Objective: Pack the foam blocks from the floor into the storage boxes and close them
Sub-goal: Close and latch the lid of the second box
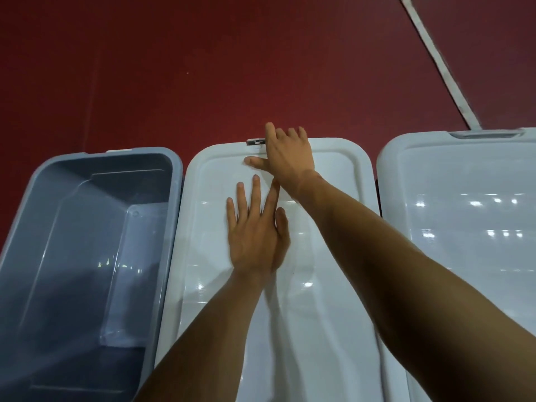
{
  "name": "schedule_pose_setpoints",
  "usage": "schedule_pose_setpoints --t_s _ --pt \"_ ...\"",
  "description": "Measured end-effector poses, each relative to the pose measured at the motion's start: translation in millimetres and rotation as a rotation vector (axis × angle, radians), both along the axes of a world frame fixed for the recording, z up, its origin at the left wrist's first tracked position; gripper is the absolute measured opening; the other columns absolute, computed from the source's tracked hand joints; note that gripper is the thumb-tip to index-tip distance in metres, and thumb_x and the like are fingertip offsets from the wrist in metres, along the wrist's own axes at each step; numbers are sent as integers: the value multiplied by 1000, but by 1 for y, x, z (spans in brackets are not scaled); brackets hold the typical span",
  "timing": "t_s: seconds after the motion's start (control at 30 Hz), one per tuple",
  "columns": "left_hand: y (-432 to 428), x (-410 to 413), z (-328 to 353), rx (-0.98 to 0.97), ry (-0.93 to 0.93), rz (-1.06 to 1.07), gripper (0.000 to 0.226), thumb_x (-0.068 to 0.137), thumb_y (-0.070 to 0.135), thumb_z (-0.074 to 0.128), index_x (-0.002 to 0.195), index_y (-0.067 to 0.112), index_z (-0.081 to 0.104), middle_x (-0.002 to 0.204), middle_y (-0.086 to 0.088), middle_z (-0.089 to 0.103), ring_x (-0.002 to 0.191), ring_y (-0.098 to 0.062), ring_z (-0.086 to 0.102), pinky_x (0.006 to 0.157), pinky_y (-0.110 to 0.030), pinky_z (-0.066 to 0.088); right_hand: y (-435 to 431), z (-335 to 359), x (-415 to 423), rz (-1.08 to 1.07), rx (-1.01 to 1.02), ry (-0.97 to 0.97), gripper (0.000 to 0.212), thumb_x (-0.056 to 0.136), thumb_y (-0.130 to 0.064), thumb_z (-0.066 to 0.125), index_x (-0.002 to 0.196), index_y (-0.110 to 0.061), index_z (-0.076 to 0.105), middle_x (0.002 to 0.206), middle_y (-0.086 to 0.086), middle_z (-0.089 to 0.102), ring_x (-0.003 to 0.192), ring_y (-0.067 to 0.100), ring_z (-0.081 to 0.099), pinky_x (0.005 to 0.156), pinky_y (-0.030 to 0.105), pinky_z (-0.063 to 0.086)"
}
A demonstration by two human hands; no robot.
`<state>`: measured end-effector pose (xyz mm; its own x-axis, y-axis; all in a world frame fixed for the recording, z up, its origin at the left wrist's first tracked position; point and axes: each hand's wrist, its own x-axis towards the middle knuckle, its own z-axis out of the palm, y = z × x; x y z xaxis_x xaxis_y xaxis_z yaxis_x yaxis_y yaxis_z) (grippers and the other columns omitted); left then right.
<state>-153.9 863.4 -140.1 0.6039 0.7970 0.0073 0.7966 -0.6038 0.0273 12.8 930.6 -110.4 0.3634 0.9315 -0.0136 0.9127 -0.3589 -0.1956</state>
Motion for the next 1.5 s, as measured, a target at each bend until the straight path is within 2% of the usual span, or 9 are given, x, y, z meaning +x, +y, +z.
schedule_pose_setpoints --t_s 0.13,0.37,0.73,0.9,1.03,1.13,1.23,1.33,1.5 --pt "0 0 0 8 0 3 67 102 62 13 161 33 1 168 -3 0 154 -33 -5 122 -56 2 1 -3 1 17 -40 0 78 88 -80 37 139 -21 45 134 6 60 129 33 51 121 55 20" --pt "-2 0 1 23 29 2 66 102 61 9 161 32 6 168 -2 1 154 -32 -5 122 -56 2 -12 -3 -9 8 44 -4 61 97 -66 39 137 -22 53 130 3 63 127 29 53 123 48 18" --pt "0 0 -4 31 60 24 65 102 60 13 160 30 15 168 -2 1 155 -30 -6 122 -54 1 -30 -18 -13 33 76 -84 56 105 -50 22 153 -23 32 151 7 43 145 32 32 124 51 11" --pt "1 -1 -5 31 28 7 66 102 60 17 160 29 15 168 -2 5 155 -30 -3 123 -54 1 -41 -12 -17 29 -44 -124 67 104 -56 8 161 -22 2 168 11 7 154 35 2 123 56 2" --pt "1 -6 2 -31 47 -14 72 99 64 24 161 33 5 169 -3 -2 154 -30 -7 123 -54 -3 -117 -1 -44 95 -192 -56 74 99 -61 -3 159 -18 -13 166 12 -19 152 33 -19 121 57 -1" --pt "-1 -4 28 -166 103 -31 68 100 64 15 159 38 -7 168 -3 -11 154 -32 -10 121 -60 2 -186 18 -55 153 -368 -43 87 92 -75 1 159 -21 -15 165 9 -22 151 32 -21 121 58 -5" --pt "-4 -11 70 -318 247 -90 75 93 75 6 156 41 -14 166 -1 -21 152 -32 -19 119 -60 -11 -222 49 -64 201 -494 -111 109 81 -90 14 159 -19 -13 167 11 -14 154 34 -11 121 59 -7" --pt "-14 -22 110 -338 290 -118 80 91 79 11 156 41 -17 163 -1 -28 150 -32 -26 118 -59 -14 -242 83 -58 89 -430 -104 117 78 -92 26 158 -19 -16 166 16 -14 153 39 -9 120 61 -6" --pt "-44 -25 159 -271 275 -219 92 87 84 25 155 41 -20 161 -2 -34 147 -35 -31 117 -59 -16 -286 146 -25 -77 -375 -149 124 70 -97 21 159 -17 -13 166 17 -14 152 41 -10 118 66 -3"
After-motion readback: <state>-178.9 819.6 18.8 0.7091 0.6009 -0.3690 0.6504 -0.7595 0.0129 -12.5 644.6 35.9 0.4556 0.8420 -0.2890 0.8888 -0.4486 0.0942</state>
